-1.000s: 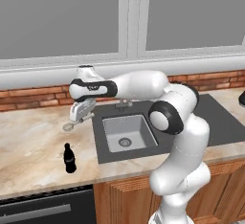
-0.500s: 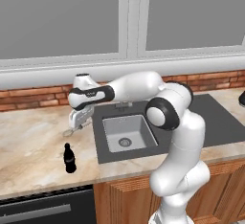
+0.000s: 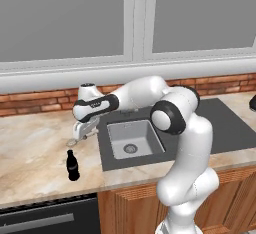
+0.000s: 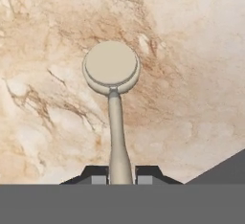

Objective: Open the cabinet. Pick the dish brush and place it next to the sink. Then close the cabinet.

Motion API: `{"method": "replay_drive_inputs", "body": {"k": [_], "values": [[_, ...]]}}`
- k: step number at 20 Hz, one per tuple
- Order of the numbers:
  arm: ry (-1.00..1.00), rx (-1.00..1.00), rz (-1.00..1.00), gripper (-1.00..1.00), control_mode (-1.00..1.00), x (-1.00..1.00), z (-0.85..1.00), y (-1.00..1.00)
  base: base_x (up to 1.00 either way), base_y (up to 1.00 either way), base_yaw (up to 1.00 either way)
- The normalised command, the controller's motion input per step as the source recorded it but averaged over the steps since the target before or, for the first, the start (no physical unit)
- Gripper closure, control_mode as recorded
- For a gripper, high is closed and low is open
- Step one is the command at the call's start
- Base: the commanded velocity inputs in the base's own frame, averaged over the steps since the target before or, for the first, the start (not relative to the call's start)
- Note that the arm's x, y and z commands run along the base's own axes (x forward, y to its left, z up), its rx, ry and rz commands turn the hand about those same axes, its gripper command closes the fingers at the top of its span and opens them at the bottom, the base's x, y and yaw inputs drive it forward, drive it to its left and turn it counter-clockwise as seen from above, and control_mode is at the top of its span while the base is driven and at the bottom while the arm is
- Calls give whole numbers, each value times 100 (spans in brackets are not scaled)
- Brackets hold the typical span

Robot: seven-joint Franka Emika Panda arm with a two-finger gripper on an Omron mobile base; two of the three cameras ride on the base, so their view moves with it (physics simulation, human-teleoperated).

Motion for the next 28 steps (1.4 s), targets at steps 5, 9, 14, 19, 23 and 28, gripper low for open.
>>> {"method": "replay_drive_inputs", "body": {"k": [5, 9, 14, 19, 23, 28], "values": [[-5, 0, -3, 100, -100, 0, -23, 4, 0, 0, 0], [-6, 0, -3, 100, -100, 0, -20, 19, 0, 0, 0], [-17, 0, -12, 100, -100, 0, -26, 11, 0, 0, 0], [-9, 0, -14, 100, -100, 0, -33, 9, 0, 0, 0], [0, 0, -7, 100, -100, 0, -7, 0, 0, 0, 0], [0, 0, 0, -100, -100, 0, 0, 0, 0, 0, 0]]}}
